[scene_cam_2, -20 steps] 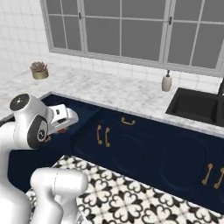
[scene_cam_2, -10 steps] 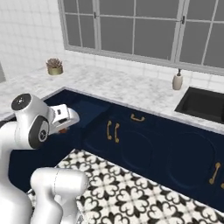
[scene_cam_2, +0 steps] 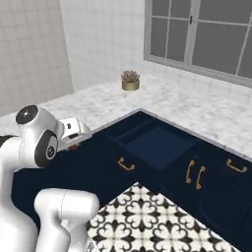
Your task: Pick up the knife from the drawer and place it on the cutting board. Then place the meat from the plate to the cutting board.
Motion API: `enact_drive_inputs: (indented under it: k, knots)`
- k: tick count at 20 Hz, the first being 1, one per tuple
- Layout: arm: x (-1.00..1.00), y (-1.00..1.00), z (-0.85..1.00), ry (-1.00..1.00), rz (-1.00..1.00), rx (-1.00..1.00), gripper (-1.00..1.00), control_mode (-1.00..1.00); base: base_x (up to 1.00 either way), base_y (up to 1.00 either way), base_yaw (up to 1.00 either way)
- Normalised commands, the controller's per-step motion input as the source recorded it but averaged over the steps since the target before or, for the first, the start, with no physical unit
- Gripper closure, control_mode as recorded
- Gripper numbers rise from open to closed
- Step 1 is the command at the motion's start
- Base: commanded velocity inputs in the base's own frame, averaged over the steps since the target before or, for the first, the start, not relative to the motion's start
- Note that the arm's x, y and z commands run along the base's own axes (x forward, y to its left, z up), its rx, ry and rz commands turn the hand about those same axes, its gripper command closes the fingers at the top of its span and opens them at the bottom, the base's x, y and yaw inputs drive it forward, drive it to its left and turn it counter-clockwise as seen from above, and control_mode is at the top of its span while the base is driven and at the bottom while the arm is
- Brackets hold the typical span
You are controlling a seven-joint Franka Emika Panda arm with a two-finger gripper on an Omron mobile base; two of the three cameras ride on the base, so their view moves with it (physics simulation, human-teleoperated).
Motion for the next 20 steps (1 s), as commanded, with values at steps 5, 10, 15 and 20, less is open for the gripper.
enact_drive_inputs:
  k: [5,10,15,20]
  knots:
    - [0.0,0.0,0.0,0.0,0.0,0.0,1.0,1.0,0.4,0.95,0.54]
    - [0.0,0.0,0.0,0.0,0.0,0.0,1.0,1.0,0.21,0.85,0.54]
    - [0.0,0.0,0.0,0.0,0.0,0.0,1.0,1.0,-0.21,0.63,0.55]
    - [0.0,0.0,0.0,0.0,0.0,0.0,1.0,1.0,-0.38,0.72,0.55]
